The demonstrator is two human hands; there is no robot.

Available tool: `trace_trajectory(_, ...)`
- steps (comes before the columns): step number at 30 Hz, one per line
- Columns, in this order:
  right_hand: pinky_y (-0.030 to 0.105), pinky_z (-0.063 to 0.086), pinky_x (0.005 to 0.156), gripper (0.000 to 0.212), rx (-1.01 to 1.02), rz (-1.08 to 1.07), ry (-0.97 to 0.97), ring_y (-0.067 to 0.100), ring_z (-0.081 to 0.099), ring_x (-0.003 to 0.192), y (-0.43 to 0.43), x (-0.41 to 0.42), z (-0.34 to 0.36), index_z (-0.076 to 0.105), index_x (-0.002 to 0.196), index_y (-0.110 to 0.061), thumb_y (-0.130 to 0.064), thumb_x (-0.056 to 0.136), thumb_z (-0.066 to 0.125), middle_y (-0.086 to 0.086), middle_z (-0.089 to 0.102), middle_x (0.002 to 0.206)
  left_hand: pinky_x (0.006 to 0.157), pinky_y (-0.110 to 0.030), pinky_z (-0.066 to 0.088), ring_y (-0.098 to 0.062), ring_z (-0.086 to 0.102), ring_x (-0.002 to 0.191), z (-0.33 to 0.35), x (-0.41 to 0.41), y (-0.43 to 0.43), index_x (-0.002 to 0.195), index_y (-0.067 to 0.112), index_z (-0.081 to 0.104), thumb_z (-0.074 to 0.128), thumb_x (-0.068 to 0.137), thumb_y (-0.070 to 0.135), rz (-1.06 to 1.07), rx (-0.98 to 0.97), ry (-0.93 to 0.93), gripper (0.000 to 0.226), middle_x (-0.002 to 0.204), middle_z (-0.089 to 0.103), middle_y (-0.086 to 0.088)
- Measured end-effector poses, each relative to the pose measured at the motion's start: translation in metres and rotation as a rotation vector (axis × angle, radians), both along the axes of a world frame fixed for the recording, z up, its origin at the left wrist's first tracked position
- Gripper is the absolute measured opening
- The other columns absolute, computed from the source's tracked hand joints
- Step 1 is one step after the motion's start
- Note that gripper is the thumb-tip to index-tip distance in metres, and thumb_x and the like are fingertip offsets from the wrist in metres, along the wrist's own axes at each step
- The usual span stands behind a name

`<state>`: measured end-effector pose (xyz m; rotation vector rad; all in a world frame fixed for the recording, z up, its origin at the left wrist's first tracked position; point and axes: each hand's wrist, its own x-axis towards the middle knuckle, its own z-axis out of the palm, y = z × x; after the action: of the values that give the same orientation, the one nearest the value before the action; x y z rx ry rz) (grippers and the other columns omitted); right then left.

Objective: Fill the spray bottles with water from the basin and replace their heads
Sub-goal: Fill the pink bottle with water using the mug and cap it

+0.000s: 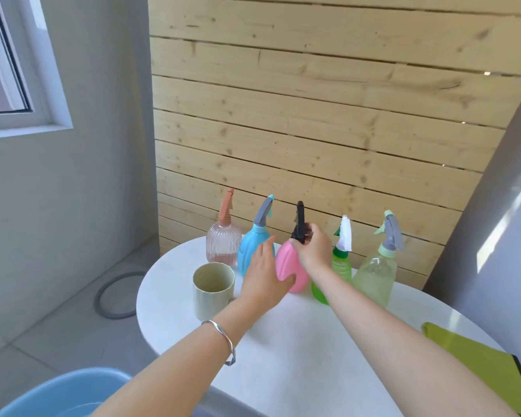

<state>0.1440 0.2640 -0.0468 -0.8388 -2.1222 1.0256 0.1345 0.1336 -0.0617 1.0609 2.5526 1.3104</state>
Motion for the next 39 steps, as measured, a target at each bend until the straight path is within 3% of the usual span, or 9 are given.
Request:
trace_trajectory(8,0.008,0.046,0.07,0.031,-0.128,0.215,0.363,-0.003,0.06,0.075,-0.038,0.07,0.061,0.063,0.099,-0.014,-0.016,0.073,0.08,-0.01,0.067,0.089,0.109,-0.034,0.034,-0.016,0.033,0.137,0.033,0.044,-0.015,0.149,0.02,0.016,0.084,0.065,0.047,0.073,0.117,-0.066,0.111,0.148,0.033,0.004)
trace_trajectory(11,0.016,0.05,0.075,0.027,-0.278,0.344,0.439,0.002,0.064,0.082,-0.054,0.1,0.085,0.067,0.099,-0.014,-0.02,0.075,0.079,-0.005,0.072,0.093,0.093,-0.036,0.047,-0.015,0.05,0.118,0.046,0.061,-0.025,0.137,0.029,0.031,0.086,0.057,0.05,0.138,0.257,-0.033,0.099,0.127,0.05,0.008)
trace_trajectory(15,0.006,0.045,0.068,0.009,-0.354,0.44,0.388,-0.006,0.062,0.073,-0.069,0.124,0.106,0.072,0.091,-0.021,-0.023,0.083,0.071,-0.012,0.072,0.083,0.079,-0.028,0.05,-0.009,0.057,0.101,0.06,0.084,-0.048,0.123,0.035,0.038,0.086,0.053,0.051,0.13,0.357,-0.095,0.087,0.112,0.055,0.014)
trace_trajectory(19,0.014,0.047,0.075,0.007,-0.403,0.573,0.333,0.001,0.063,0.075,-0.082,0.142,0.121,0.073,0.087,-0.021,-0.024,0.081,0.07,-0.009,0.073,0.082,0.068,-0.023,0.05,-0.005,0.061,0.094,0.081,0.105,-0.078,0.115,0.036,0.044,0.08,0.042,0.055,0.024,0.377,-0.312,0.084,0.108,0.058,0.013)
trace_trajectory(23,0.027,0.054,0.081,0.027,-0.782,0.895,0.325,0.014,0.066,0.086,-0.083,0.162,0.13,0.065,0.098,-0.009,-0.031,0.084,0.055,0.003,0.07,0.094,0.065,-0.027,0.056,-0.013,0.07,0.077,0.102,0.11,-0.117,0.114,0.021,0.059,0.078,0.048,0.047,-0.378,0.475,-0.925,0.074,0.09,0.072,-0.001)
trace_trajectory(25,0.029,0.052,0.088,0.027,-0.885,0.893,0.397,0.013,0.066,0.089,-0.089,0.163,0.129,0.065,0.098,-0.012,-0.033,0.084,0.055,0.001,0.07,0.095,0.062,-0.027,0.056,-0.017,0.07,0.078,0.107,0.11,-0.124,0.123,0.018,0.058,0.08,0.054,0.052,-0.428,0.48,-1.033,0.079,0.093,0.071,-0.005)
trace_trajectory(30,0.027,0.051,0.081,0.022,-0.805,0.59,0.625,0.013,0.063,0.082,-0.101,0.158,0.132,0.068,0.09,-0.018,-0.032,0.074,0.069,-0.001,0.069,0.091,0.074,-0.021,0.045,-0.01,0.056,0.091,0.114,0.118,-0.113,0.117,0.027,0.058,0.051,0.097,0.041,-0.012,0.481,-0.392,0.026,0.113,0.06,0.003)
trace_trajectory(34,0.03,0.049,0.088,0.023,-0.726,0.551,0.624,0.011,0.064,0.087,-0.105,0.16,0.133,0.071,0.093,-0.019,-0.034,0.074,0.071,-0.002,0.07,0.097,0.063,-0.004,0.046,0.006,0.052,0.095,0.111,0.13,-0.11,0.129,0.029,0.043,0.081,0.073,0.035,-0.075,0.357,-0.106,0.068,0.11,0.05,0.016)
trace_trajectory(39,0.036,0.049,0.092,0.036,-0.768,0.676,0.516,0.014,0.063,0.098,-0.099,0.17,0.14,0.066,0.109,-0.018,-0.042,0.082,0.063,-0.002,0.069,0.111,0.068,-0.024,0.055,-0.013,0.068,0.085,0.114,0.121,-0.126,0.124,0.019,0.055,0.07,0.069,0.05,-0.427,0.602,-0.966,0.064,0.102,0.07,-0.002)
